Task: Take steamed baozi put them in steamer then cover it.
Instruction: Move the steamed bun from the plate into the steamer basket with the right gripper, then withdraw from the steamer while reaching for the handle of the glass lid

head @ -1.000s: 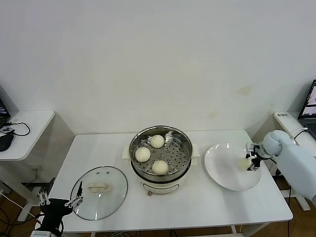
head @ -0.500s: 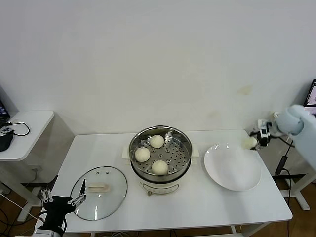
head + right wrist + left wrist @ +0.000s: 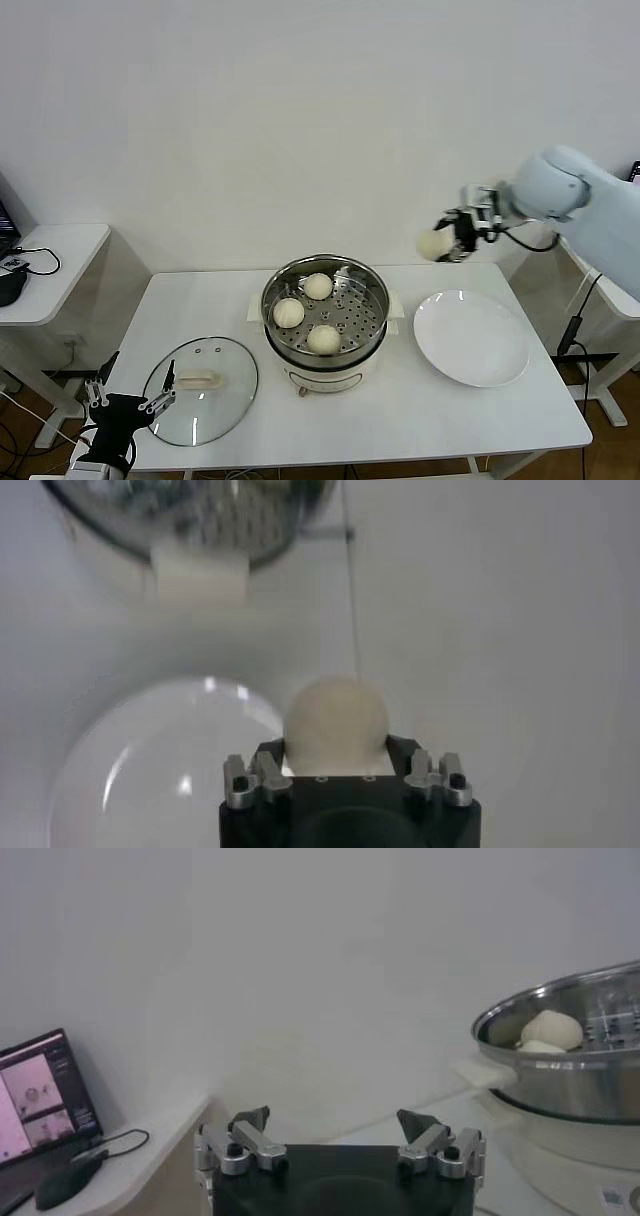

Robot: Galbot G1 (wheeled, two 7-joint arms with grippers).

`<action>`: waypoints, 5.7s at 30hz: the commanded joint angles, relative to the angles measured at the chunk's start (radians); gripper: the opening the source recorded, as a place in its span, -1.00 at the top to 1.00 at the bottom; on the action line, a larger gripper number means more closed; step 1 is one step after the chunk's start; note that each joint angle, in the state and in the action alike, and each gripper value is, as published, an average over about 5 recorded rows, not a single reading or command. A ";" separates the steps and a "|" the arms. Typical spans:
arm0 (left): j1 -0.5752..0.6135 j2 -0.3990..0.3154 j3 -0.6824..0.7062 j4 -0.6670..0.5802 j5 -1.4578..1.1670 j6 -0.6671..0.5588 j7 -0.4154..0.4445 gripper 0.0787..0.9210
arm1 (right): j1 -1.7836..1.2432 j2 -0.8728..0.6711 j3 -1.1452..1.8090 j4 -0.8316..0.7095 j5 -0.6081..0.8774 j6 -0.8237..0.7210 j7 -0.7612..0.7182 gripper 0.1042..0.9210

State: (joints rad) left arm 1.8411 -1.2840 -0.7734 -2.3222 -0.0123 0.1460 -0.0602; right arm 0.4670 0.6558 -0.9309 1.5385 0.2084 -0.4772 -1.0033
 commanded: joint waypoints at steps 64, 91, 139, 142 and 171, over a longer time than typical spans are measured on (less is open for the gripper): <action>-0.025 -0.009 0.003 0.022 -0.019 -0.047 -0.027 -0.77 | -0.948 -0.167 0.737 0.370 0.164 0.115 0.875 -0.76; -0.100 0.033 -0.028 0.331 0.947 -0.263 -0.139 -0.77 | -1.989 0.719 1.934 0.393 -0.096 0.667 0.915 -0.76; -0.416 0.120 0.177 0.722 1.335 -0.320 -0.068 -0.77 | -2.136 0.818 2.015 0.447 -0.112 0.693 0.965 -0.76; -0.438 0.128 0.177 0.739 1.327 -0.320 -0.065 -0.77 | -2.139 0.820 2.016 0.446 -0.115 0.693 0.964 -0.76; -0.508 0.097 0.198 0.815 1.273 -0.322 -0.096 -0.39 | -2.152 0.833 1.996 0.451 -0.134 0.705 0.964 -0.76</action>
State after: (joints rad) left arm 1.3443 -1.1853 -0.5743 -1.5298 1.2642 -0.1748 -0.1331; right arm -1.6841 1.4890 1.0682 1.9886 0.0738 0.2279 -0.0403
